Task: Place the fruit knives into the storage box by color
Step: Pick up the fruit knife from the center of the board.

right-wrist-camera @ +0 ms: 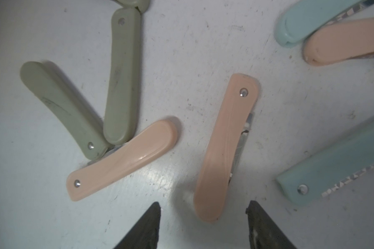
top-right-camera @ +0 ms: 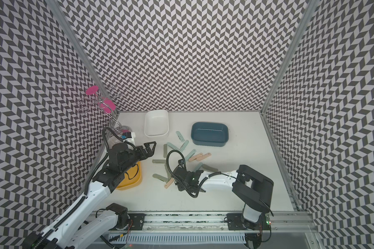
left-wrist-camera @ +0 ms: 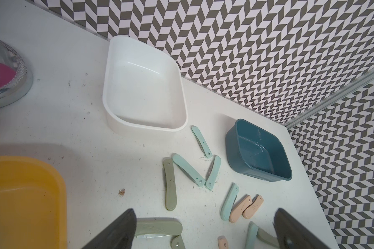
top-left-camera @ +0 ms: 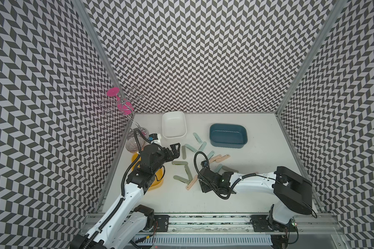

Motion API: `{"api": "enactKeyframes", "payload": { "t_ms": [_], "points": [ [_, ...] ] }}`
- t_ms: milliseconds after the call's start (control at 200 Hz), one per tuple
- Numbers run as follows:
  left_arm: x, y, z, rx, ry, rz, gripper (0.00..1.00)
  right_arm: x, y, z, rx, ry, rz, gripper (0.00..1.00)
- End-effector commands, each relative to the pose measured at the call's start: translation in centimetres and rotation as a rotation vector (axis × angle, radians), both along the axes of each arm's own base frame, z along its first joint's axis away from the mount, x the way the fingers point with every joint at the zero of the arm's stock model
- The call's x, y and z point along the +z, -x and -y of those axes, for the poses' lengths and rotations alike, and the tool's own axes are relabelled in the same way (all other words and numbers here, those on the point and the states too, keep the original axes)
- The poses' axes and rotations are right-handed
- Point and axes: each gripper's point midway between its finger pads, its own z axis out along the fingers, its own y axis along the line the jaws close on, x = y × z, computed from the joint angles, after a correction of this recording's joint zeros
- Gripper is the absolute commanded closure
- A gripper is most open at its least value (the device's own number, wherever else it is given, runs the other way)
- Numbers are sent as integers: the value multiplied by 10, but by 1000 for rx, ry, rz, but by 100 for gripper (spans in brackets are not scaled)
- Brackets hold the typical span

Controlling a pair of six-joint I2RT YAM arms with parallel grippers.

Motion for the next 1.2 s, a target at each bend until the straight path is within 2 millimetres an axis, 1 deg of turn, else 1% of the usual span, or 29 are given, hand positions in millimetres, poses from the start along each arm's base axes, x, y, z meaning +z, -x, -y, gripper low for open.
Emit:
{"api": "enactKeyframes", "payload": {
  "t_ms": [0,95,501,596,626,731,791,851,881,1027,1192],
  "points": [
    [9,-2,0,0,16,29,0,1,-16,-5,-36,-33,23,43],
    [9,-2,-1,1,15,29,0,-4,-22,-3,-44,-26,24,47],
    [6,-2,1,-2,22,23,0,-17,-52,-7,-55,17,42,58],
    [6,-2,1,-3,24,22,0,-21,-55,-6,-53,37,41,60],
    [6,-2,1,-3,23,21,0,-22,-56,-5,-51,42,44,62],
    [6,-2,2,-6,26,22,0,-25,-55,-3,-48,55,42,64],
    [6,-3,2,-5,26,21,0,-26,-55,-2,-47,57,42,66],
    [6,-3,2,-6,27,20,0,-26,-56,-3,-46,58,46,67],
    [6,-3,2,-6,27,20,0,-25,-56,-2,-43,60,49,70],
    [5,-4,4,-14,29,16,0,-20,-59,-4,-38,59,60,75],
    [4,-5,6,-23,35,12,0,-8,-64,-6,-39,43,82,76]
  ]
}}
